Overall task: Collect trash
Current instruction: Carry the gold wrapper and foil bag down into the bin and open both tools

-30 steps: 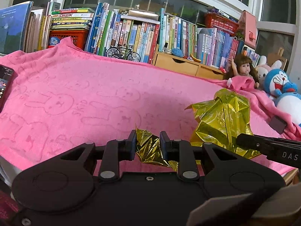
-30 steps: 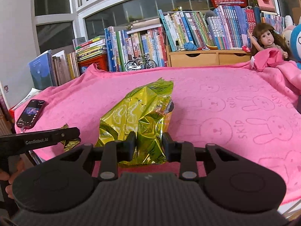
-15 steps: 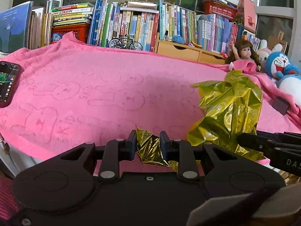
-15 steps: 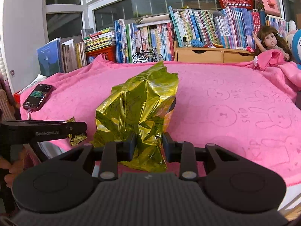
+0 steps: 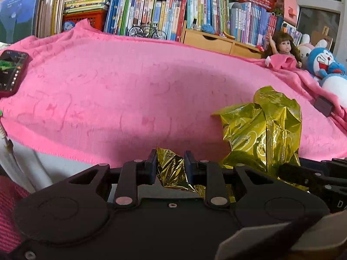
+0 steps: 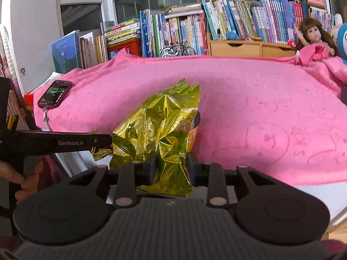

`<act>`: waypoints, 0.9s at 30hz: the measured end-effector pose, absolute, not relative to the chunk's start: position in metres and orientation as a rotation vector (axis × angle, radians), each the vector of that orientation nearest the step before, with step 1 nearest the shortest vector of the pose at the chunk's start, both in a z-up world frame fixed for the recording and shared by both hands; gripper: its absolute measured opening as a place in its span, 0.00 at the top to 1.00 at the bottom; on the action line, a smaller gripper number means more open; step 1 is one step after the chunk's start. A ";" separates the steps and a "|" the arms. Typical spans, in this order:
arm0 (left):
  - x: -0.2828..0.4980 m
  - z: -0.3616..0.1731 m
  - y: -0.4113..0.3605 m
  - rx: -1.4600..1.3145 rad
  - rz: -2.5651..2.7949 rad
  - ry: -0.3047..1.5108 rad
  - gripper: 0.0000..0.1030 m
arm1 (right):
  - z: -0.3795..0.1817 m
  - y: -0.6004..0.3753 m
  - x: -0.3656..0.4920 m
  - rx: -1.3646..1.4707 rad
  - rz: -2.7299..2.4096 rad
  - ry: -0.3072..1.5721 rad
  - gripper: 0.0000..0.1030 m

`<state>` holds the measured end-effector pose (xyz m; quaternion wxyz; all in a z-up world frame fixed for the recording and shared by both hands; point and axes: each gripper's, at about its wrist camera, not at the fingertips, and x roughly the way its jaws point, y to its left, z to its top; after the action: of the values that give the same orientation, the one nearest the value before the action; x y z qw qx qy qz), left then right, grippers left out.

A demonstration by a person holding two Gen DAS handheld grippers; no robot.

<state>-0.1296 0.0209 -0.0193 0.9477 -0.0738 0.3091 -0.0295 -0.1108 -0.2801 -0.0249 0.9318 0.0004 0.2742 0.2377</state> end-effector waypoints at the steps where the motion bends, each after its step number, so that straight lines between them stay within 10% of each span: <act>1: -0.131 -0.021 0.021 -0.147 -0.059 0.636 0.77 | -0.027 -0.280 -0.112 0.000 0.488 0.571 0.67; 27: -0.133 -0.110 0.007 -0.066 -0.061 0.963 0.77 | -0.106 -0.257 -0.129 -0.130 0.483 0.902 0.68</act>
<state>-0.1327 0.0072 -0.1095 0.8852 -0.0315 0.4631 -0.0294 -0.1293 -0.2574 -0.1065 0.8700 -0.0620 0.4313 0.2308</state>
